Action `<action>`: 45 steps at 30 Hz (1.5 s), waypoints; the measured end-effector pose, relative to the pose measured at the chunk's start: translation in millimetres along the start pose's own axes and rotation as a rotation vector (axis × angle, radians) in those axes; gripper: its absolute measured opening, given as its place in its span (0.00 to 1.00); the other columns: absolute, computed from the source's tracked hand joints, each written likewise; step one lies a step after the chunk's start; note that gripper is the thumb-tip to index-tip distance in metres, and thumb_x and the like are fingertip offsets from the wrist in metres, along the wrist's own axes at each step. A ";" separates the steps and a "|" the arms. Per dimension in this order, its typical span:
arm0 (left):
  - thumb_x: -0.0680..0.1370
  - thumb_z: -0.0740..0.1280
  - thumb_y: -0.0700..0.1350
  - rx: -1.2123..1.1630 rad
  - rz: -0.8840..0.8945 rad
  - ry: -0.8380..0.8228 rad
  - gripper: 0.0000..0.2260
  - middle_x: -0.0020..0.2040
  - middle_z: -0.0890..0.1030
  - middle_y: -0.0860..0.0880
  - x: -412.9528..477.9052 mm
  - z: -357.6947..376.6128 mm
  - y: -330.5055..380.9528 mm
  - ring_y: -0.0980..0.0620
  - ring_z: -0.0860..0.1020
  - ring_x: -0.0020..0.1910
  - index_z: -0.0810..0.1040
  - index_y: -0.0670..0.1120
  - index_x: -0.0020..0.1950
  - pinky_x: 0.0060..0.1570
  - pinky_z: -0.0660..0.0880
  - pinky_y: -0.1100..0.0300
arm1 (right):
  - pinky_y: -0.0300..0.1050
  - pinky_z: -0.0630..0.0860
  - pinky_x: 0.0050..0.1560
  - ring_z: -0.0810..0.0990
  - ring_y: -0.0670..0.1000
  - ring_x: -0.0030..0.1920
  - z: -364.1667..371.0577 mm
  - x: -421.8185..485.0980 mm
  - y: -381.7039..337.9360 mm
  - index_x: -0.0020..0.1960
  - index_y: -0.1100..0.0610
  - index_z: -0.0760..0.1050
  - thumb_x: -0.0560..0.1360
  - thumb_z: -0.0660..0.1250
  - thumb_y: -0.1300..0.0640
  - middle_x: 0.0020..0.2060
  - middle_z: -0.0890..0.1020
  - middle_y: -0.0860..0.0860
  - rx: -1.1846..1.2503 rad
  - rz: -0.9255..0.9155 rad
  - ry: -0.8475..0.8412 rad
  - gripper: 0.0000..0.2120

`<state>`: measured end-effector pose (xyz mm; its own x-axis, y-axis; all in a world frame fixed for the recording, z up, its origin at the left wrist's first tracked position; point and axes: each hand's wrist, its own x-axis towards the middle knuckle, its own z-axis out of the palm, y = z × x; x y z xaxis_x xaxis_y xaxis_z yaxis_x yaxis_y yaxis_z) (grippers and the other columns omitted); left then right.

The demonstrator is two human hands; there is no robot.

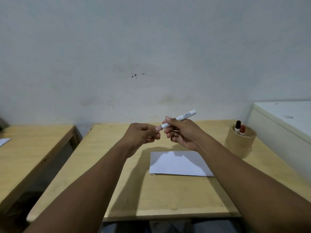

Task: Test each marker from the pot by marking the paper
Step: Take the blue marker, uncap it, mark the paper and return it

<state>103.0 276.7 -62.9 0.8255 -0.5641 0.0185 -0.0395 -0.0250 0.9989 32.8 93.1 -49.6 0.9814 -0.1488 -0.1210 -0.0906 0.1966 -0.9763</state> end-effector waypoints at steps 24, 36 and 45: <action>0.73 0.77 0.49 0.316 0.033 0.451 0.05 0.39 0.85 0.42 12.9 -30.3 -94.9 0.53 0.79 0.35 0.86 0.48 0.42 0.40 0.79 0.53 | 0.48 0.78 0.30 0.85 0.54 0.29 20.5 24.5 107.7 0.39 0.62 0.82 0.72 0.75 0.60 0.31 0.86 0.57 -0.361 -0.184 0.257 0.06; 0.73 0.76 0.47 0.389 0.062 0.457 0.04 0.39 0.86 0.45 11.8 -28.8 -96.7 0.56 0.78 0.34 0.86 0.48 0.43 0.38 0.76 0.63 | 0.56 0.81 0.39 0.82 0.53 0.30 19.6 27.3 114.4 0.39 0.61 0.83 0.70 0.78 0.59 0.30 0.83 0.57 -0.371 -0.200 0.196 0.06; 0.73 0.77 0.47 0.386 0.051 0.450 0.04 0.39 0.86 0.45 13.4 -29.3 -97.4 0.57 0.79 0.34 0.86 0.47 0.43 0.37 0.76 0.66 | 0.44 0.73 0.29 0.81 0.54 0.30 20.3 25.9 102.4 0.40 0.62 0.81 0.74 0.75 0.59 0.31 0.84 0.57 -0.294 -0.122 0.212 0.07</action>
<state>134.5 295.7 -158.7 0.9714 -0.1690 0.1668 -0.2176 -0.3528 0.9100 52.4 129.1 -149.0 0.9341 -0.3569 -0.0051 -0.0501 -0.1169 -0.9919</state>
